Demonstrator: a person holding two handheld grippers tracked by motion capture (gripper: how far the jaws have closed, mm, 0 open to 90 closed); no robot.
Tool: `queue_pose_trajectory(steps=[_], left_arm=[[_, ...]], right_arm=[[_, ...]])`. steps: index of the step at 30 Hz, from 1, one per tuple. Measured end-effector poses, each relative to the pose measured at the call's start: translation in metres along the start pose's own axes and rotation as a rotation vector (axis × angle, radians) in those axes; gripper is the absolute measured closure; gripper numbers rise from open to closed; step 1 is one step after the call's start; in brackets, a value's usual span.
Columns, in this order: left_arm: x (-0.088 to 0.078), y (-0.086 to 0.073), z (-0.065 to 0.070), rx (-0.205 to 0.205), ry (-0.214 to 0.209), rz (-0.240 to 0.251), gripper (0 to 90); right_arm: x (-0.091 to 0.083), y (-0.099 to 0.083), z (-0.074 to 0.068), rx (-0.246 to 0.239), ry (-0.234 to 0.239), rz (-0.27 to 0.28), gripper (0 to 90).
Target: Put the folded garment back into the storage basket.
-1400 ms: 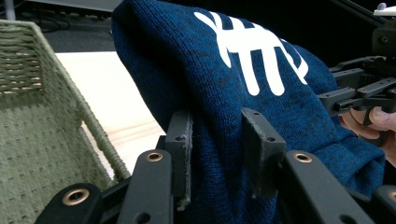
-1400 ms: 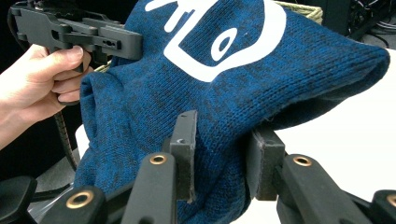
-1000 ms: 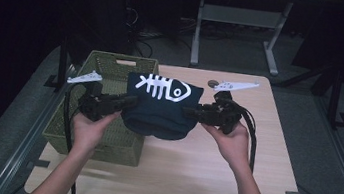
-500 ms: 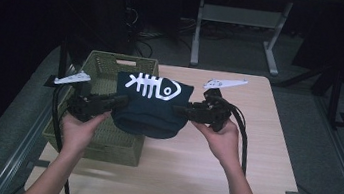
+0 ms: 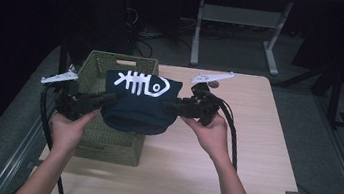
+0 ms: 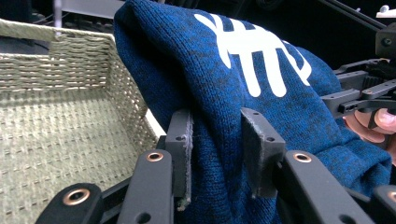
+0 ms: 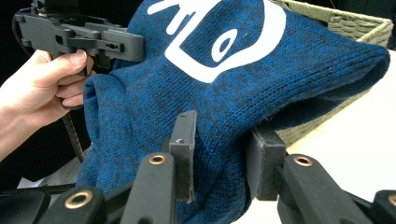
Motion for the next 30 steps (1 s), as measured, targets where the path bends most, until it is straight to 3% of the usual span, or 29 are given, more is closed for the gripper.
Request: queue_pose_trajectory(steps=[30], left_arm=[[-0.018, -0.002, -0.035, -0.031, 0.063, -0.007, 66.4]], right_arm=[[0.042, 0.014, 0.002, 0.004, 0.042, -0.024, 66.9]])
Point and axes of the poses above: each handheld gripper's, and its own axes: x roughly forward along the jaws, y roughly out of its top, z roughly to its right, the point moved 7 cm from there along x, roughly forward along the jaws, and after that the axes turned 10 degrees about y, right-handed, at the moved point
